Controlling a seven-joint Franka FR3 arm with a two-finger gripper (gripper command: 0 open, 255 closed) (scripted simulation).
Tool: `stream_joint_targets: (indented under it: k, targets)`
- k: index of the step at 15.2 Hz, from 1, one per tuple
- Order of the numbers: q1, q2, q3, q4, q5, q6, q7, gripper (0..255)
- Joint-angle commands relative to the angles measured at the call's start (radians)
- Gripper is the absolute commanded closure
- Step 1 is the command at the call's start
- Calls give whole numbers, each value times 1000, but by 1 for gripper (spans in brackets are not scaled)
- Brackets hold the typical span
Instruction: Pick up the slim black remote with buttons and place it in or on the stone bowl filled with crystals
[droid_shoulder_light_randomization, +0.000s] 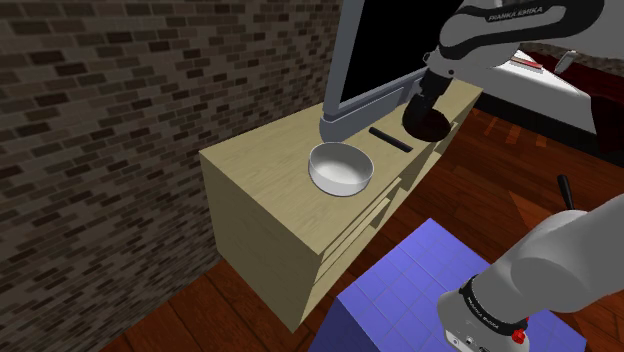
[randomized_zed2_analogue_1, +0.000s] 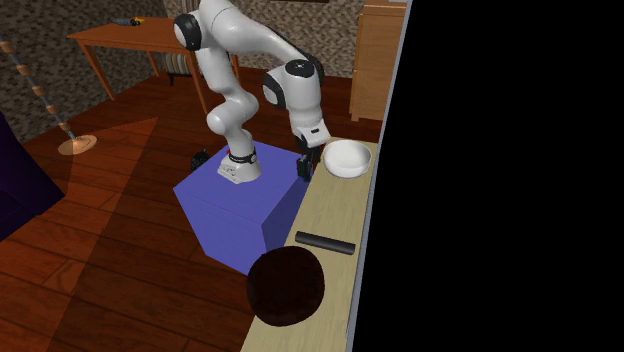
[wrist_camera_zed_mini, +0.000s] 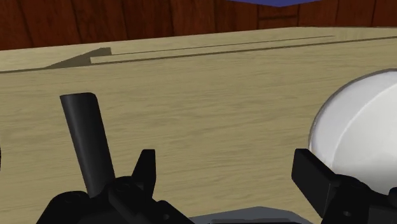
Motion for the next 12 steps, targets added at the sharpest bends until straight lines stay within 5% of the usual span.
stream_joint_targets:
  k: [1,12]
  targets:
    - [-3,79,-24,43,17,23,-43,0]
    - [-83,514,-79,331,164,81,-261,0]
